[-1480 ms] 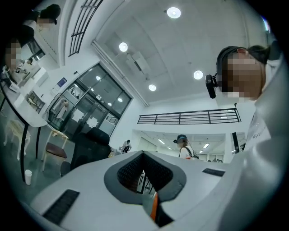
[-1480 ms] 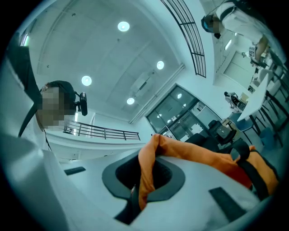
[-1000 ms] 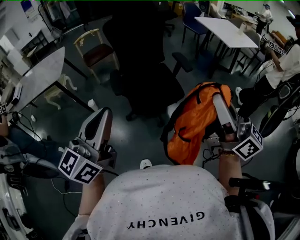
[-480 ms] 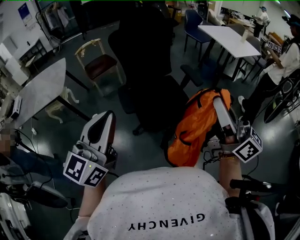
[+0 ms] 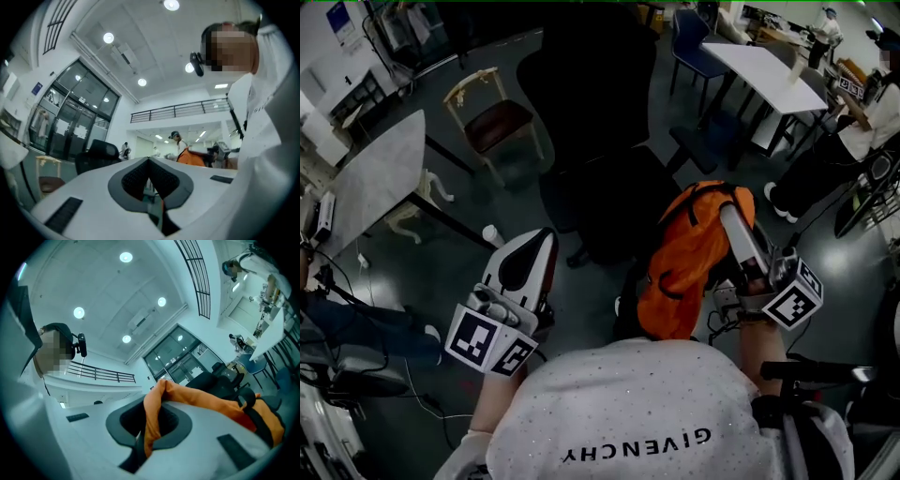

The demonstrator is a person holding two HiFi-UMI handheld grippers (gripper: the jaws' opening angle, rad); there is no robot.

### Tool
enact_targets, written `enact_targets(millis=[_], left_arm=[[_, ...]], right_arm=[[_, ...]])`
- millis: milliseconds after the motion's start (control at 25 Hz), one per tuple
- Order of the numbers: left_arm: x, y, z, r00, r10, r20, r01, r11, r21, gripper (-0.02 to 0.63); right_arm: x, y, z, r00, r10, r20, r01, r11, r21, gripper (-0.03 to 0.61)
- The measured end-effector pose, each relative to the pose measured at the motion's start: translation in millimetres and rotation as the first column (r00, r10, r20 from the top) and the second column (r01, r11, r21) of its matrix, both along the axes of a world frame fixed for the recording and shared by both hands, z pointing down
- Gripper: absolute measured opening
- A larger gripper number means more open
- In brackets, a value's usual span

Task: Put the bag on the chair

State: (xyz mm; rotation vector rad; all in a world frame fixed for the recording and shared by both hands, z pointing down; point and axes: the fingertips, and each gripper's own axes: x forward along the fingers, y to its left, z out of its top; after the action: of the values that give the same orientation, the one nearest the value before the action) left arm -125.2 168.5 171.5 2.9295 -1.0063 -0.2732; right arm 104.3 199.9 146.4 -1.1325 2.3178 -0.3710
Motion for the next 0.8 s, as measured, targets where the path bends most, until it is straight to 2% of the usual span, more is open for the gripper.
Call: enact_targets(millis=[80,120,240,280,440,640,800], left_arm=[[-0.5,-6.3,13.8,0.993,-0.059,0.103,0.059,0.998,0.001,0.000],[-1.5,-8.9,18.3,0.990,-0.065,0.126,0.067,0.998,-0.008,0.000],[-4.4,-19.7,17.8,0.996,-0.041,0.082,0.046,0.997,-0.064,0.000],[-4.6,-27.3,15.0,0.996,-0.041,0.081,0.046,0.997,-0.060,0.000],[1.1,-91.0,5.9,0.981,-0.080,0.178,0.079,0.997,0.010,0.000],[7.6,-158.4,-13.9,0.986,-0.121,0.115,0.126,0.991,-0.036,0.000],[19.3,-193.5,-26.6,0.994,-0.087,0.069,0.089,0.996,-0.025,0.000]], right_arm=[[-4.9,-7.8,2.8,1.000,-0.014,0.000,0.014,1.000,-0.004,0.008],[-7.1,-13.3,3.9,1.000,-0.019,0.002,0.019,1.000,-0.009,0.008],[-10.3,-35.1,0.6,0.999,-0.035,0.012,0.035,0.999,-0.009,0.007],[-11.0,-46.4,-2.2,0.999,-0.043,0.014,0.043,0.999,-0.003,0.008],[-12.2,-121.0,-19.1,0.996,-0.093,0.012,0.093,0.995,0.040,0.008],[-4.5,-191.8,-48.9,0.988,-0.153,-0.007,0.153,0.984,0.091,0.008],[-0.9,-250.1,-57.4,0.981,-0.194,-0.018,0.195,0.976,0.102,0.008]])
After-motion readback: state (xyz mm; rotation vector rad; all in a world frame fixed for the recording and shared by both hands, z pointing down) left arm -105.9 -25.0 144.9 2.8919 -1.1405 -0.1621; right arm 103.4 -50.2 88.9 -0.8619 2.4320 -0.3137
